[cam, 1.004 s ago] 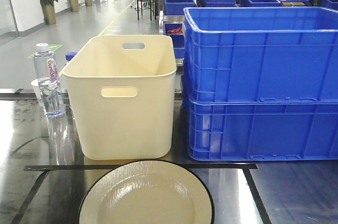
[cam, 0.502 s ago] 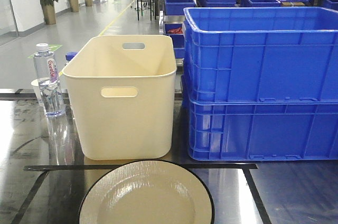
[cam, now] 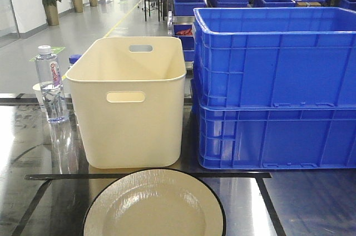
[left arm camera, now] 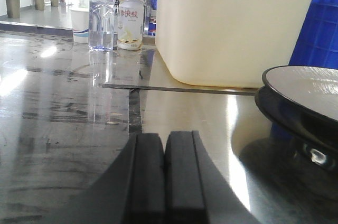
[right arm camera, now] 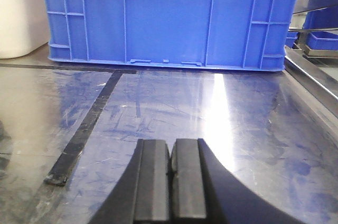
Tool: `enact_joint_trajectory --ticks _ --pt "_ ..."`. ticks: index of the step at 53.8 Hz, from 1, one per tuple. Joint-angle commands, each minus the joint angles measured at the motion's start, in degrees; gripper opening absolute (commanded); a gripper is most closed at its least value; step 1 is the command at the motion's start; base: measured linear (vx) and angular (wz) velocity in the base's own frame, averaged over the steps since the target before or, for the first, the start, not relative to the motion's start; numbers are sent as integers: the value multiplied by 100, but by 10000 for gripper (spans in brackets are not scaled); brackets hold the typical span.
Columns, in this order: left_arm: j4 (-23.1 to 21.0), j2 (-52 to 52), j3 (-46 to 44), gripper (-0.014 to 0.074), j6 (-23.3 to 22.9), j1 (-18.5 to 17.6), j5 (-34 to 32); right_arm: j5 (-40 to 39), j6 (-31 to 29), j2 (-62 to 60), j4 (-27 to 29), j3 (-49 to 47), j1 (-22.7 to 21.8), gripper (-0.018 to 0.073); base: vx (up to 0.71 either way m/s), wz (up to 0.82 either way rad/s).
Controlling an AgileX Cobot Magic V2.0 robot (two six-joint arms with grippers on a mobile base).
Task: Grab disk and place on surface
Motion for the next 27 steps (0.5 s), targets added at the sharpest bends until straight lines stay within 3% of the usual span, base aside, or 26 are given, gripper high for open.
enact_joint_trajectory --ticks 1,27 --pt "28 -19 -124 -7 -54 1 -463 -442 -11 20 -43 48 -3 -8 0 0" --pt "28 -19 -124 -7 -54 1 -463 -446 -11 20 -43 48 -3 -8 0 0"
